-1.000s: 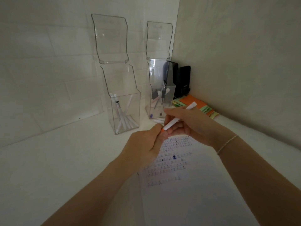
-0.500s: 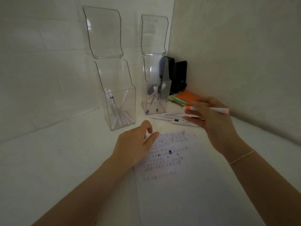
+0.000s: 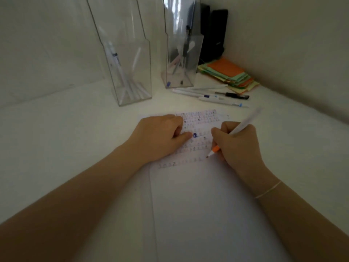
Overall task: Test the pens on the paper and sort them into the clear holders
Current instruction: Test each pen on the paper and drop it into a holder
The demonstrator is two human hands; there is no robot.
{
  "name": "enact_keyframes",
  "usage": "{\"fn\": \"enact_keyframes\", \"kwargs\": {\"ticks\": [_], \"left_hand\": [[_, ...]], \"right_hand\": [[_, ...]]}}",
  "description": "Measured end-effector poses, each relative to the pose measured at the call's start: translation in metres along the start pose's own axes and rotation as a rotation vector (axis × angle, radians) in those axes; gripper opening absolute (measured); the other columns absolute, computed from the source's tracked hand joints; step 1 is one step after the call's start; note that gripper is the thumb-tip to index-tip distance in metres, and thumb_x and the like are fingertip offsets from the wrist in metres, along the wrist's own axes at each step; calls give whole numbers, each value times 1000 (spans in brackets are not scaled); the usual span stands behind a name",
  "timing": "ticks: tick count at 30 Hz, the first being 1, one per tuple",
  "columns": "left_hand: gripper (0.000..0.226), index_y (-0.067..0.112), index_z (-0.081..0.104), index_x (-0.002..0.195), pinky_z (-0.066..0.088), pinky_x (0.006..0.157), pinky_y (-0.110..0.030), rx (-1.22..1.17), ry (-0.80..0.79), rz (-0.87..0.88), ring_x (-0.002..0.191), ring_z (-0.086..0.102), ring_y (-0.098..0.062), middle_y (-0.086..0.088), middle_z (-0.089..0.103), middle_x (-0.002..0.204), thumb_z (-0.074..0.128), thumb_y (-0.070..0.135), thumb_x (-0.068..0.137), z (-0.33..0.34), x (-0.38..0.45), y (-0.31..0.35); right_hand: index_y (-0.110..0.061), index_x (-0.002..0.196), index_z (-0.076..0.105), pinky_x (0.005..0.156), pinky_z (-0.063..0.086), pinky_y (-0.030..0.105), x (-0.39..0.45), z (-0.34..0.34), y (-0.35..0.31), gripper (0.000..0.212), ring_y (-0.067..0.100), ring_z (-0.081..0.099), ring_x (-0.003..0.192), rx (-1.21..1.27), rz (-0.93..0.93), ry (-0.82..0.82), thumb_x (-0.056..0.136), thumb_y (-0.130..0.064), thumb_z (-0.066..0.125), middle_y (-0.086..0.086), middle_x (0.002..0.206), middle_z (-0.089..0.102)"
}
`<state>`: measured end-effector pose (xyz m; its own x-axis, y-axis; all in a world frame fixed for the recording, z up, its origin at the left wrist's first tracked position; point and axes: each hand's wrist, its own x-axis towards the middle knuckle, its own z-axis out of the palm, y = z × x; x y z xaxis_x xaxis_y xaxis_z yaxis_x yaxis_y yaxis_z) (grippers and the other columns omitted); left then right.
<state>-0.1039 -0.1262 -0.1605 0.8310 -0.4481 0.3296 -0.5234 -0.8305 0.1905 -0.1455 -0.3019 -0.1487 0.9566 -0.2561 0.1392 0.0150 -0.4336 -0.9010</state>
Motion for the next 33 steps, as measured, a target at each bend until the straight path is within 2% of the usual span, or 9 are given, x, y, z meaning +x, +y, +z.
{"fn": "enact_keyframes", "kwargs": {"ticks": [3, 10, 15, 18, 22, 25, 28, 29, 33], "left_hand": [[37, 23, 42, 70, 29, 57, -27, 4, -6, -2, 54, 36, -1, 10, 40, 63, 39, 56, 86, 1, 0, 0], [36, 24, 40, 68, 27, 55, -27, 13, -1, 0, 55, 36, 0, 10, 41, 63, 40, 55, 86, 0, 0, 1], [36, 23, 42, 69, 24, 50, -19, 27, 11, 10, 54, 37, 0, 10, 42, 62, 41, 54, 86, 0, 0, 1], [36, 23, 41, 68, 25, 51, -19, 26, 11, 14, 53, 37, -1, 10, 42, 61, 42, 53, 87, -1, 0, 1], [36, 23, 42, 69, 27, 51, -21, 25, 6, 9, 54, 39, -2, 9, 43, 62, 42, 54, 86, -1, 0, 1], [36, 23, 44, 70, 28, 51, -19, 31, -4, 1, 56, 41, -2, 9, 46, 65, 39, 56, 85, -2, 0, 2], [36, 23, 45, 71, 27, 52, -18, 30, -1, -2, 56, 42, -3, 9, 48, 66, 39, 56, 85, -3, 0, 2], [36, 23, 45, 71, 27, 52, -18, 28, -1, -1, 56, 42, -3, 8, 48, 65, 39, 56, 85, -3, 0, 2], [37, 22, 46, 71, 28, 52, -19, 26, -3, 0, 56, 43, -4, 9, 48, 65, 38, 56, 84, -3, 0, 3]], "right_hand": [[13, 57, 51, 34, 35, 15, 0, 1, 0, 27, 5, 42, 28, -24, -16, -3, 78, -1, 59, 12, 43, 54], [17, 62, 51, 31, 38, 17, -2, 2, -2, 25, 7, 45, 25, 0, -22, -17, 78, -1, 60, 11, 40, 54], [18, 63, 45, 36, 33, 20, -2, 3, -3, 25, 16, 41, 38, -50, -74, 44, 76, 1, 57, 36, 59, 51], [19, 66, 49, 35, 35, 20, -1, 3, -2, 23, 12, 42, 32, -24, -53, 17, 76, 0, 58, 30, 53, 52], [18, 61, 46, 32, 34, 18, -2, 2, -3, 24, 11, 41, 28, 0, -45, -9, 76, 3, 56, 34, 54, 51], [17, 61, 47, 34, 35, 17, -1, 2, -2, 24, 11, 42, 29, -5, -36, 3, 77, 2, 57, 23, 48, 50], [18, 64, 46, 41, 35, 24, 0, 3, -1, 25, 23, 42, 43, -24, -67, 33, 78, 0, 57, 35, 59, 52], [18, 64, 47, 40, 36, 24, 0, 3, -1, 25, 21, 43, 41, -16, -63, 30, 78, 0, 58, 35, 60, 53], [13, 60, 50, 32, 36, 17, -2, 1, -2, 25, 8, 43, 26, 45, -20, -30, 80, 0, 59, 17, 47, 52]]}}
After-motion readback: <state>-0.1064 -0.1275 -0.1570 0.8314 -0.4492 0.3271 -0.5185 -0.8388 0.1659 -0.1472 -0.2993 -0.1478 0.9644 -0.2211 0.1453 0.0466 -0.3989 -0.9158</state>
